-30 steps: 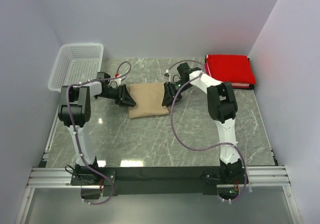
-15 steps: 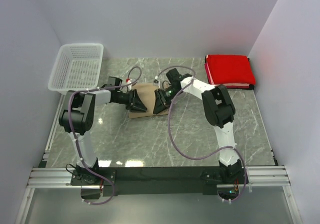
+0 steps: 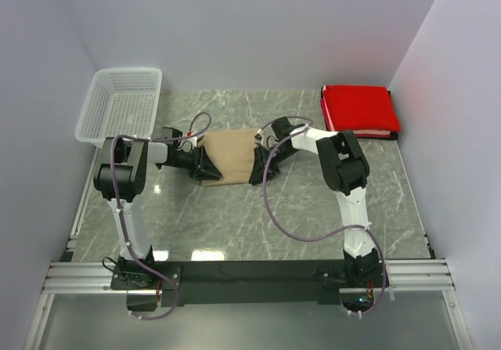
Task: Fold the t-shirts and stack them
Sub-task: Fold the tshirt
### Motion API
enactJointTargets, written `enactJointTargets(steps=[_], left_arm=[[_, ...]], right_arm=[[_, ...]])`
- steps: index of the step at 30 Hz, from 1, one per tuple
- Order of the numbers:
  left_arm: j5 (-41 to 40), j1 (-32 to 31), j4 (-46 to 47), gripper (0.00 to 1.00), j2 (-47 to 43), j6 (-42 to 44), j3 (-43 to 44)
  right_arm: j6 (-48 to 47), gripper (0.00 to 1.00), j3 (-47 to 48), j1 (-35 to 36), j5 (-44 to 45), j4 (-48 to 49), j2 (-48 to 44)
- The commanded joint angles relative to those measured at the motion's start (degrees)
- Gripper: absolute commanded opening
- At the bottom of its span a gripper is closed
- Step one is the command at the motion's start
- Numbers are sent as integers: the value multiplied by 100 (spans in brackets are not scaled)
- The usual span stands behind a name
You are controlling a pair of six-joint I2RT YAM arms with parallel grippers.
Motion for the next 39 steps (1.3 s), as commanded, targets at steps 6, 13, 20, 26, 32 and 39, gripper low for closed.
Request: enactJointTargets(steps=[6, 13, 20, 26, 32, 39], left_arm=[[462, 51, -1400, 37, -810, 1493, 721], [76, 42, 516, 38, -268, -301, 1492], [-478, 287, 860, 38, 971, -653, 2434], [-663, 569, 500, 39, 1517, -408, 2681], [-329, 552, -457, 43, 880, 758, 3156], [-1390, 34, -1031, 48, -1204, 3027, 1781]], right_arm=[[-1346, 32, 468, -224, -15, -770, -1008], [-365, 41, 2191, -241, -33, -52, -176], [145, 46, 3317, -215, 1045, 222, 1108], [506, 49, 3414, -312, 1761, 327, 1540], [392, 57, 3248, -320, 1392, 292, 742], [348, 73, 1686, -417, 2313, 204, -1217]])
